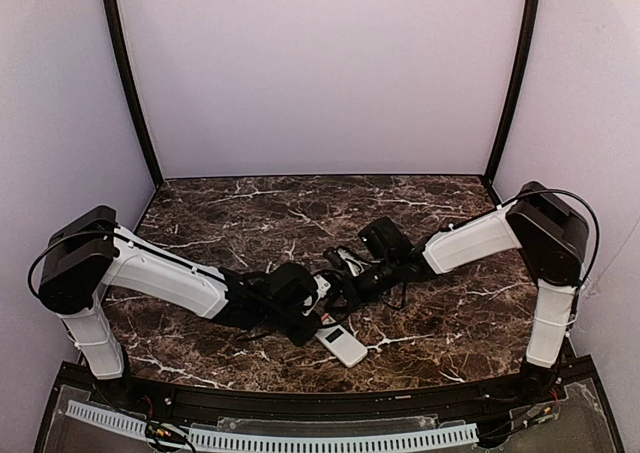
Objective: Load the batteries into the remote control
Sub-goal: Press the battery in the battery compartment.
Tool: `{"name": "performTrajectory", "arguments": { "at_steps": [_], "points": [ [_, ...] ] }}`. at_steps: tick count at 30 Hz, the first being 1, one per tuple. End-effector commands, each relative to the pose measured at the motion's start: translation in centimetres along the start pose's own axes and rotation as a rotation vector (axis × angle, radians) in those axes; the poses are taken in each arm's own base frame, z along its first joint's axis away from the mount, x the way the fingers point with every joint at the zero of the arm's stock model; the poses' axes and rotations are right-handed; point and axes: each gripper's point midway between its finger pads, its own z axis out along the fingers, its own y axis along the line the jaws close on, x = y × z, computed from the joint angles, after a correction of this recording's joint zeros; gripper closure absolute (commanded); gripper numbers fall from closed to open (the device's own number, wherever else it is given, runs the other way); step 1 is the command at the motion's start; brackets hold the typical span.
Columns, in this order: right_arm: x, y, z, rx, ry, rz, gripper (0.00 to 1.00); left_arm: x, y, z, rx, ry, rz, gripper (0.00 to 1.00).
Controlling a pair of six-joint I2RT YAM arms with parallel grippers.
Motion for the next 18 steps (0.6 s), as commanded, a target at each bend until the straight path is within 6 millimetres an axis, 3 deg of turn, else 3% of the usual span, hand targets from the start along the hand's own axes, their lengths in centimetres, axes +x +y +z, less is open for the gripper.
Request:
{"name": "performTrajectory", "arguments": {
  "at_steps": [1,18],
  "points": [
    [0.8,0.7,0.9,-0.003,0.037,-0.021,1.00,3.7,0.7,0.7,-0.032,0.124,0.025,0.89],
    [2.4,0.8,2.2,0.001,0.087,-0.025,1.00,4.2,0.8,0.9,-0.036,0.133,0.017,0.85]
  ]
}}
